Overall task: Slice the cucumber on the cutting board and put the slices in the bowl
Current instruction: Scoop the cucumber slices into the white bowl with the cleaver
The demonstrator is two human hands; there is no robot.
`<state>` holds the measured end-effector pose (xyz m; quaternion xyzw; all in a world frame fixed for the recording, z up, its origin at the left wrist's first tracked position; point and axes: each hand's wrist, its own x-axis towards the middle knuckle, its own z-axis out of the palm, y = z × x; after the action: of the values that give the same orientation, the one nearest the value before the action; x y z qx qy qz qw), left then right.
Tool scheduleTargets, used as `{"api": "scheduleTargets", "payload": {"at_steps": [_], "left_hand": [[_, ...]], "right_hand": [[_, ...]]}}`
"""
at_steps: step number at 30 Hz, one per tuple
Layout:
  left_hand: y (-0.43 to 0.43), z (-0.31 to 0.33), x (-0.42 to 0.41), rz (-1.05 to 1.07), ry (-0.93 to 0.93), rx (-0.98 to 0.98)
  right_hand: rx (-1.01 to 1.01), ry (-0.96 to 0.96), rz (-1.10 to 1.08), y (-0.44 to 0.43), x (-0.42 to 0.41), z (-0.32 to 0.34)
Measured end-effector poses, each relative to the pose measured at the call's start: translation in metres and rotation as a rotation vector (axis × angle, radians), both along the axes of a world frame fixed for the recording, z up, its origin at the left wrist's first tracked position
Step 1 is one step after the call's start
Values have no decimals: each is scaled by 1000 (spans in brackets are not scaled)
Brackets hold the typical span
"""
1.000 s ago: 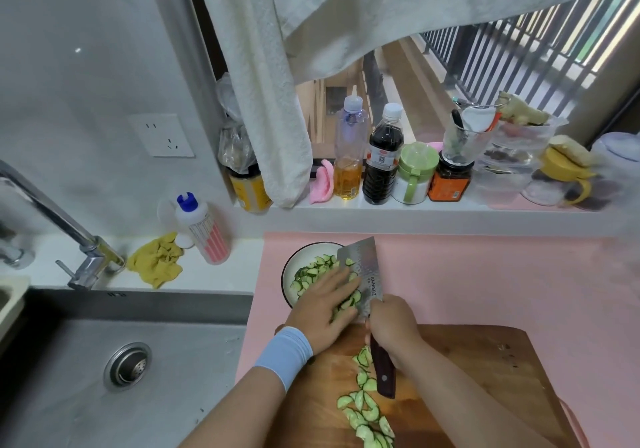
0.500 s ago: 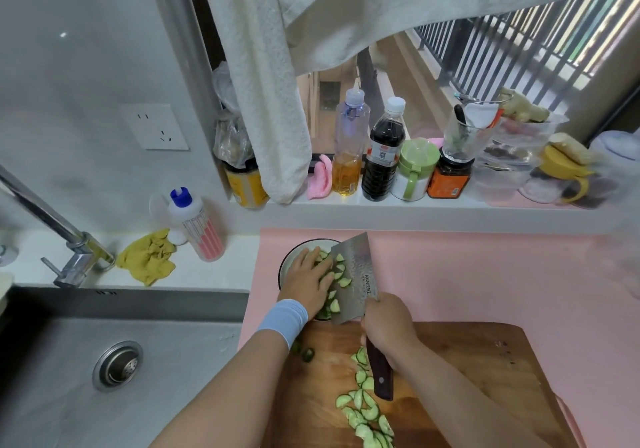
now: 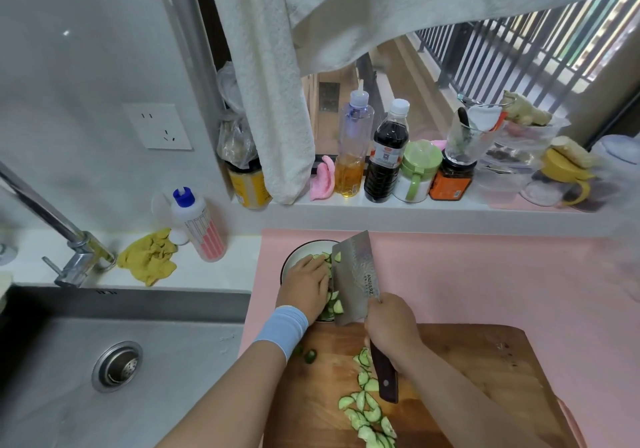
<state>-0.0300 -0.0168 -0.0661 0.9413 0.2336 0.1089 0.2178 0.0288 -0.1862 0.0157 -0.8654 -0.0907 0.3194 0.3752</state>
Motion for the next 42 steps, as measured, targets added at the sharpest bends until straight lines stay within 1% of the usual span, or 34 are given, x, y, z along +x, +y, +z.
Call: {"api": "scheduleTargets", "payload": {"at_steps": [2,3,4,6,8,10,12,14,17,19,21,23,25,26,28,32,33,34,37,39,42], "left_hand": [[-5,5,-2,-53,-49,-73],[-9,8,-3,-116,-30,-78],[-13,8,-3,-174,14,-57],[-16,5,-2,-225,111,54],[-12,-4,-2,-176,189,139],[-7,-10,-4,-102,237,142],[-4,-11,-8,-58,190,74],[-7,-8,-8,-108,115,2],[-14,-9,-8,-180,119,75],[-10,-13,-8,-130,155,138],[-2,-14,-8,-52,186,118],[2,-9,-6,-13,122,50],[0,0,4,-86,28,-12],[-1,3,9,-136,18,-16],[-2,5,15,-175,55,26],[0,0,3,-74,181,153],[-1,-2,-2,-57,192,156],[-3,-4,-9,-45,176,134],[-12,-1,-20,-16,-6,1],[-25,10,-27,30,-99,-30],[-51,19,-43,108,-169,-105]], "right_hand": [[-34,-25,40,2,-1,2],[-52,-35,71,3,-2,4],[-65,-47,95,4,-3,5],[-47,-45,66,4,-4,6],[-22,-39,17,2,-4,4],[-12,-36,-5,0,-4,4],[-4,-38,-13,0,-4,6],[1,-49,-13,3,-4,5],[-5,-69,-5,6,-4,4],[-9,-64,-5,6,-1,4],[-24,-62,7,4,1,3],[-31,-61,28,4,2,1],[-30,-59,49,3,1,0],[-28,-59,58,3,1,-1],[-30,-60,74,3,0,-1],[-61,-84,87,-3,0,-2],[-62,-86,90,-5,0,-2],[-59,-95,97,-9,-1,-1],[-50,-128,90,-21,-2,-2],[-49,-162,92,-32,-3,-1],[-54,-217,111,-60,-3,-2]]}}
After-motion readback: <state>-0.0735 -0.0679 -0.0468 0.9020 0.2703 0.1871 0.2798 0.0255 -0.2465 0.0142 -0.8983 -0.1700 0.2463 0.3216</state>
